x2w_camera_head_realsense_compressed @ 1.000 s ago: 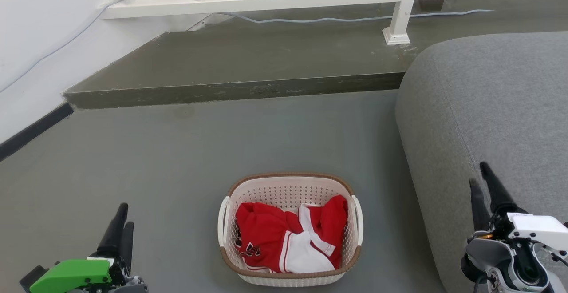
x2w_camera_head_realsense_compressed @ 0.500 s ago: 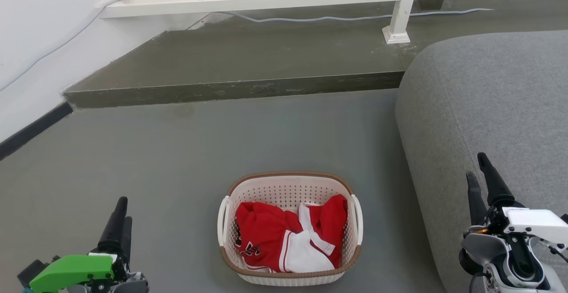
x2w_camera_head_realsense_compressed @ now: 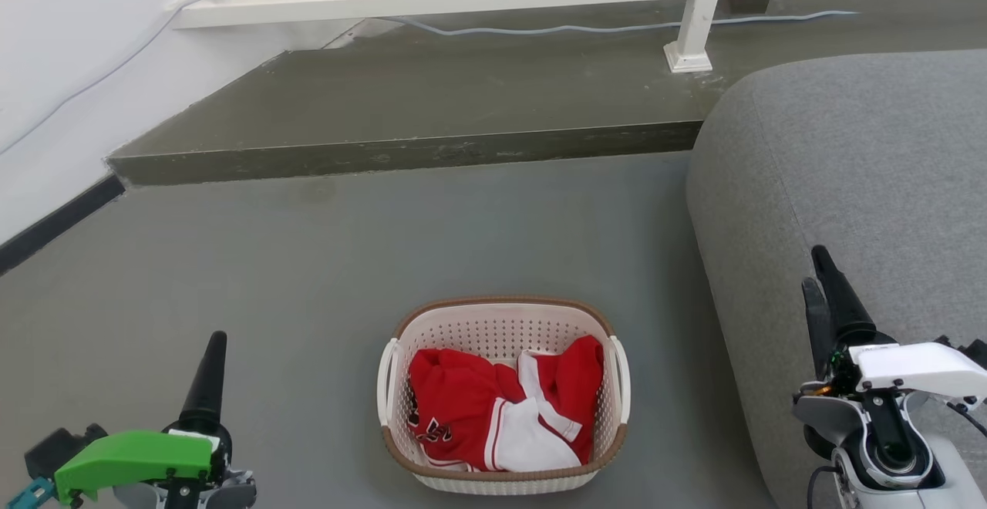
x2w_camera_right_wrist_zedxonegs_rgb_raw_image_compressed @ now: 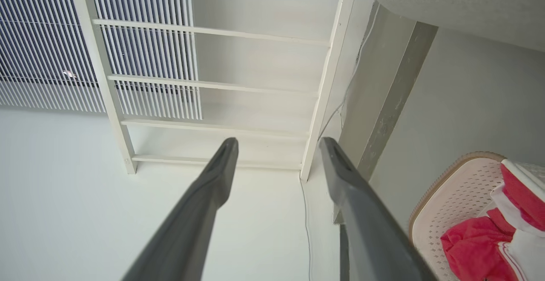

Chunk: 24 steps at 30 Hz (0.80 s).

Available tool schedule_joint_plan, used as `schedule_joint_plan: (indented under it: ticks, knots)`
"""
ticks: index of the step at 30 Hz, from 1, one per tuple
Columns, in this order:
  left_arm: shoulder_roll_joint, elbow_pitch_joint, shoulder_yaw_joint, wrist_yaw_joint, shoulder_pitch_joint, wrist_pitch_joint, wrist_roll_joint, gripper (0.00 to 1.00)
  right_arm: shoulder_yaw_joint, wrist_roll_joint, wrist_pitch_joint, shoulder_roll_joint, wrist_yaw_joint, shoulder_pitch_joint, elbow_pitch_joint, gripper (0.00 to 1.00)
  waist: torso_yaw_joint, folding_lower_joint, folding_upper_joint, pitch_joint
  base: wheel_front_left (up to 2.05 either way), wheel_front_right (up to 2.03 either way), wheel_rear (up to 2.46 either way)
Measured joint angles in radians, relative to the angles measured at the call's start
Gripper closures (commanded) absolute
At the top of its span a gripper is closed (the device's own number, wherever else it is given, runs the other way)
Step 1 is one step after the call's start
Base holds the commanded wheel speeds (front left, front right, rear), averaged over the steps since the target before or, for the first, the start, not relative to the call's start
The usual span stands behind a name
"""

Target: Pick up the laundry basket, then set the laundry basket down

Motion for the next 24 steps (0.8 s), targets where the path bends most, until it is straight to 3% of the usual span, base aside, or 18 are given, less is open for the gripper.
schedule_joint_plan:
  ticks: [15, 24]
  knots:
    - [0.028, -0.012, -0.043, 0.000, -0.016, -0.049, 0.225, 0.00, 0.084, -0.171, -0.052, -0.047, 0.000, -0.014, -0.005, 0.00, -0.002, 0.0000, 0.0000, 0.007, 0.00, 0.00, 0.00]
    - [0.037, -0.032, -0.071, 0.025, -0.035, -0.077, 0.398, 0.00, 0.127, -0.329, -0.084, -0.068, 0.000, -0.032, 0.000, 0.00, -0.004, 0.0000, 0.0000, 0.012, 0.00, 0.00, 0.00]
